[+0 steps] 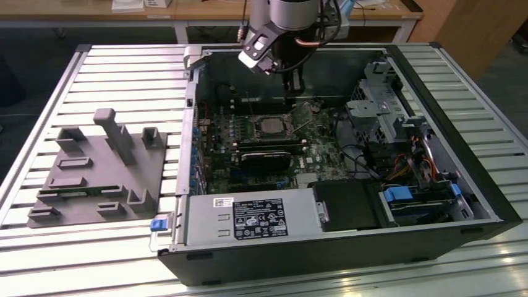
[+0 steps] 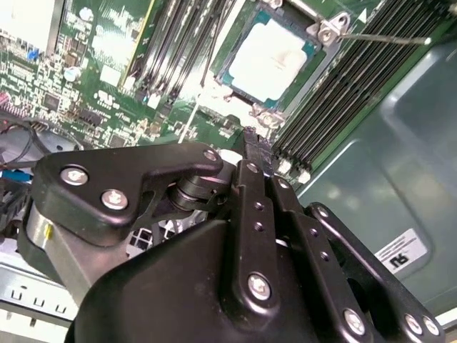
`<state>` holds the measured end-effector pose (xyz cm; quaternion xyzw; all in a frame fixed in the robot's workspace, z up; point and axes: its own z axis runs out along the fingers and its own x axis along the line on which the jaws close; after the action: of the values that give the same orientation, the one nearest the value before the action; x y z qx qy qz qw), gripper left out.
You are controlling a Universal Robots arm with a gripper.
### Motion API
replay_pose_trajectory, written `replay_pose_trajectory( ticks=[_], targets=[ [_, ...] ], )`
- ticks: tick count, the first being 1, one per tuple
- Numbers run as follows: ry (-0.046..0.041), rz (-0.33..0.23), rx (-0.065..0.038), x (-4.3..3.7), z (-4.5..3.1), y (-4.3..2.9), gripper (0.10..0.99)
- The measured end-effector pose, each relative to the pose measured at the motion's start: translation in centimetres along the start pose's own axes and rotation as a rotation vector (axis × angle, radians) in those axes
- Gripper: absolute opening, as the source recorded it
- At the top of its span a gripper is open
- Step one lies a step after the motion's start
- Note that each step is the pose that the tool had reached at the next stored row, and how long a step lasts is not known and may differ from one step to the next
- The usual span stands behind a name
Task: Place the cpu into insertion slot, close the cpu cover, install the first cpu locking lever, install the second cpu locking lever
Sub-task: 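Close the cpu cover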
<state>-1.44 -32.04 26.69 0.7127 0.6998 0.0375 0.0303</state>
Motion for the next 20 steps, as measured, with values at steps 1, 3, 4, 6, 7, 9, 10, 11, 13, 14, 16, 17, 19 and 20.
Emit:
replay_pose_trajectory(
  ticks=[1,3,4,6,7,9,10,11,13,14,16,17,19,20],
  targets=[
    [-0.0001,0.000,0.000,0.00,0.01,0.12,0.106],
    [0.0000,0.000,0.000,0.01,0.03,0.34,0.106],
    [-0.0001,0.000,0.000,0.01,0.04,0.45,0.106],
    [0.0000,0.000,0.000,0.01,0.07,0.69,0.106],
    [0.0000,0.000,0.000,0.02,0.08,0.83,0.106],
    [0.0000,0.000,0.000,0.02,0.11,1.12,0.106],
    [0.0000,0.000,0.000,0.02,0.12,1.27,0.106],
    [0.0000,0.000,0.000,0.03,0.14,1.43,0.106],
    [-0.0001,0.000,0.000,0.03,0.16,1.73,0.106],
    [-0.0001,0.000,0.000,0.04,0.18,1.89,0.106],
    [0.0000,0.000,0.000,0.04,0.21,2.22,0.106],
    [-0.0001,0.000,0.000,0.04,0.23,2.38,0.106],
    [-0.0002,0.000,0.000,0.05,0.25,2.71,0.106],
    [-0.0003,0.000,0.000,0.05,0.27,2.89,0.106]
  ],
)
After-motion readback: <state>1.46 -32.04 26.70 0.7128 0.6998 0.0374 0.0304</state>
